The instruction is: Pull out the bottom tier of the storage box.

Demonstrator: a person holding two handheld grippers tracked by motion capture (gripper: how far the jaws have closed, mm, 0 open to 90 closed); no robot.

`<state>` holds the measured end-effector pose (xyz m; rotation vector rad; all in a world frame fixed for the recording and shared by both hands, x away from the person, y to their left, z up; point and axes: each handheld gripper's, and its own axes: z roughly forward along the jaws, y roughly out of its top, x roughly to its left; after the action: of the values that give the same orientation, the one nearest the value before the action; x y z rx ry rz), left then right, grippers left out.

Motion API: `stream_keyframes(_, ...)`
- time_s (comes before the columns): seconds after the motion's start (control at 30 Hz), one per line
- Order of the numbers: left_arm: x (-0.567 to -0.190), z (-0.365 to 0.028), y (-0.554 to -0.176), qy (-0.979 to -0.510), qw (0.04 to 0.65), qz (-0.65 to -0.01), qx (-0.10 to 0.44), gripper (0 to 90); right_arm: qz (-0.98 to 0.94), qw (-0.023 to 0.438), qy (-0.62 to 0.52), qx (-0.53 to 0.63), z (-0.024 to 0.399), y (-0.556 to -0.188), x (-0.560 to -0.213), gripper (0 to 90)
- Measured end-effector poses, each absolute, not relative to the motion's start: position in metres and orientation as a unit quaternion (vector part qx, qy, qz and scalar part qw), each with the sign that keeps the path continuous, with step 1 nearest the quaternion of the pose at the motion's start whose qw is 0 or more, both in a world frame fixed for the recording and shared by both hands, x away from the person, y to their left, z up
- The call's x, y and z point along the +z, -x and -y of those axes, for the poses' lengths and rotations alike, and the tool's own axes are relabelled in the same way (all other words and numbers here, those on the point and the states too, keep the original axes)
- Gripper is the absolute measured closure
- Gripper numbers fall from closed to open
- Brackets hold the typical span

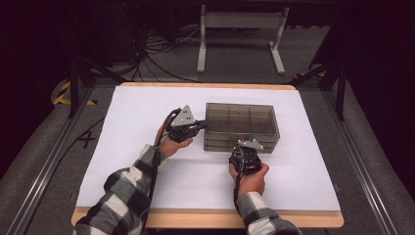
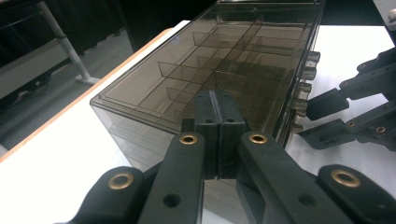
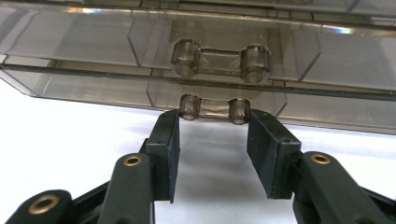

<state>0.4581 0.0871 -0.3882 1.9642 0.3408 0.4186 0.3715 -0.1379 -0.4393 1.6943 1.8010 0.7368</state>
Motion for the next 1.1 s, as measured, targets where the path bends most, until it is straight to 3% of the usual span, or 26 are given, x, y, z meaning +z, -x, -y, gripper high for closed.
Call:
stream_keyframes(0.47, -0.388, -0.087, -0.458, -0.822, 0.523, -0.142, 0.177, 89.7, -0.671, 0.28, -0.63, 0.272, 0.137, -0.371, -0.44, 56.0)
stream_keyframes(0.5, -0.388, -0.087, -0.458, -0.822, 0.523, -0.142, 0.176, 89.7, -0.672, 0.278, -0.63, 0.271, 0.137, -0.37, -0.439, 63.8)
stream_keyframes(0.53, -0.388, -0.087, -0.458, -0.822, 0.523, -0.142, 0.176, 89.7, -0.669, 0.282, -0.631, 0.273, 0.139, -0.369, -0.439, 64.1)
stream_keyframes(0.57, -0.388, -0.087, -0.458, -0.821, 0.524, -0.142, 0.176, 89.7, -0.67, 0.28, -0.633, 0.271, 0.14, -0.369, -0.439, 75.1)
stream_keyframes(0.73, -0.388, -0.087, -0.459, -0.821, 0.525, -0.142, 0.174, 89.7, -0.679, 0.264, -0.627, 0.275, 0.143, -0.369, -0.441, 59.7)
stream_keyframes(0.9, -0.388, -0.087, -0.459, -0.82, 0.526, -0.142, 0.172, 89.7, -0.68, 0.284, -0.617, 0.275, 0.136, -0.37, -0.44, 49.1)
stream_keyframes(1.1, -0.389, -0.087, -0.459, -0.82, 0.528, -0.143, 0.169, 89.7, -0.667, 0.3, -0.625, 0.272, 0.132, -0.374, -0.439, 49.4)
